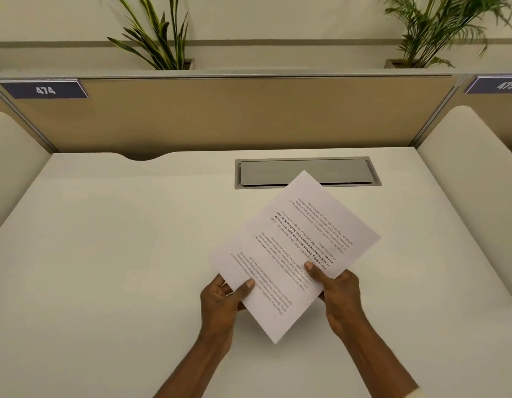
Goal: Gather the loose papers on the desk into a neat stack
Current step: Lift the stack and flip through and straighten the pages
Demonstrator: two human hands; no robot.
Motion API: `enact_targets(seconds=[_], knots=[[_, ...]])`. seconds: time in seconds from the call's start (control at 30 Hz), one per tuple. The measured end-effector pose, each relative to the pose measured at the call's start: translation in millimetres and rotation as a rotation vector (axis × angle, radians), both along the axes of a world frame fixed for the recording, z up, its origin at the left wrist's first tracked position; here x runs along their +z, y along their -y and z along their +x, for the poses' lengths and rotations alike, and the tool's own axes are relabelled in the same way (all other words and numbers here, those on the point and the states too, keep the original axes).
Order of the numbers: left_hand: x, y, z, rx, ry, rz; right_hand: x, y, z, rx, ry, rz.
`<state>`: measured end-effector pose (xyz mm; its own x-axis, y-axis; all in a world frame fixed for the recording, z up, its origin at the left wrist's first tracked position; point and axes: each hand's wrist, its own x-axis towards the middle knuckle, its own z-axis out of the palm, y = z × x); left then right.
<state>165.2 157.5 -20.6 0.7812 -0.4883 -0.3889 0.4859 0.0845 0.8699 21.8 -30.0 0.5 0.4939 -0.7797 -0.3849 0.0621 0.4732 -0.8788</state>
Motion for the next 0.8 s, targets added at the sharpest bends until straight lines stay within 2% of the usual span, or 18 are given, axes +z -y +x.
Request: enact_targets(seconds=[0.13, 0.3, 0.4, 0.5, 0.57, 0.67, 0.8], knots=[[8, -7, 30, -0.033, -0.044, 0.03, 7, 25, -20, 0.159, -0.049, -0.047], [23, -13, 63, -0.464, 0.019, 0.217, 14, 47, -42, 0.421, -0.126, -0.103], [32, -5, 66, -0.638, 0.007, 0.237, 18, 50, -44, 0.554, -0.178, -0.127], [42, 6, 64, -0.739, 0.015, 0.201, 23, 48, -38, 0.593, -0.219, -0.17], [50, 16, 60, -0.709, 0.035, 0.183, 28, 47, -32, 0.563, -0.25, -0.229], [58, 34, 50, -0.487, 0.092, 0.221, 40, 45, -20, 0.442, -0.309, -0.374], [65, 56, 32, -0.15, 0.373, 0.305, 50, 40, -1, 0.214, -0.321, -0.555]])
